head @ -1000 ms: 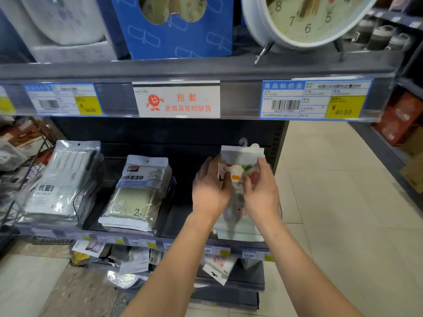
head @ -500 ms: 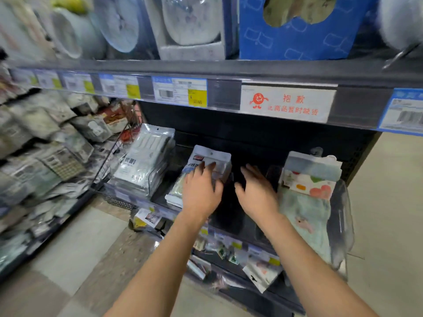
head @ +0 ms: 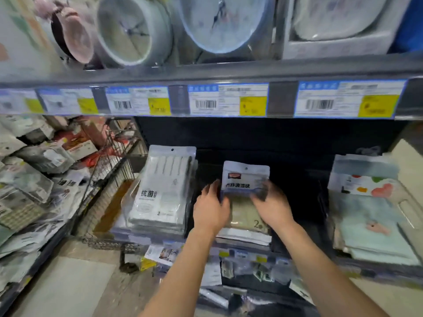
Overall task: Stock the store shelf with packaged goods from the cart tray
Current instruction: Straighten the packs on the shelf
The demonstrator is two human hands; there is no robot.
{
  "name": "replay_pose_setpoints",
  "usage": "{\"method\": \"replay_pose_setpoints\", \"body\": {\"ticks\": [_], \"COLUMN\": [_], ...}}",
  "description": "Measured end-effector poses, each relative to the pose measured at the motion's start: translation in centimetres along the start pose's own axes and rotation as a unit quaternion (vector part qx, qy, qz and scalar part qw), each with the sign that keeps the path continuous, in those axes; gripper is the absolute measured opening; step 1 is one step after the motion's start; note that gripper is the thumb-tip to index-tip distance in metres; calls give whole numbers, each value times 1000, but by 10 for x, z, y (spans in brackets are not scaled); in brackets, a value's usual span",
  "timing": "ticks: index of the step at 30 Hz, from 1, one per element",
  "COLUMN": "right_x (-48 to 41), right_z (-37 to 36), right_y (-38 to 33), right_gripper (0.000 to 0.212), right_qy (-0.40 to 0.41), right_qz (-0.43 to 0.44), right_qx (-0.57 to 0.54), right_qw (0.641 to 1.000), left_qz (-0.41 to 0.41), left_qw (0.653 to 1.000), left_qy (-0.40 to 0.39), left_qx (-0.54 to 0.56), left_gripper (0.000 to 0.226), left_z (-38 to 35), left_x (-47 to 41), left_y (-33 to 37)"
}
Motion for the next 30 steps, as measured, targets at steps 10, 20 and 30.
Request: {"method": "replay_pose_setpoints", "body": {"ticks": [10,20,30], "right_x": [23,27,30], "right_z": [-4,-15,-11], "right_y": [14,22,26], "right_gripper": [58,45,53], "right_qy": [90,58,108], "right_qz": [-108,-115,-92], "right_qx": [-25,-45,-80], "right_qw": [990,991,987], "left_qz": [4,2,-20], "left_qw": [987,986,993], "left_qy": [-127,-152,-104], "left_qx": [101,65,53], "left_gripper": [57,59,52], "left_z": [-38,-53,-44], "left_x": [-30,-33,-29], "left_y": [-13,-18,-8]}}
Point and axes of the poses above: each hand's wrist, its own x-axis away from the middle knuckle, its own z-axis out of the back of the hand, y = z × x, the point moved 9 cm from there along -x, towards the middle knuckle, and after that the axes turned 13 degrees about z, right-handed, at the moved point
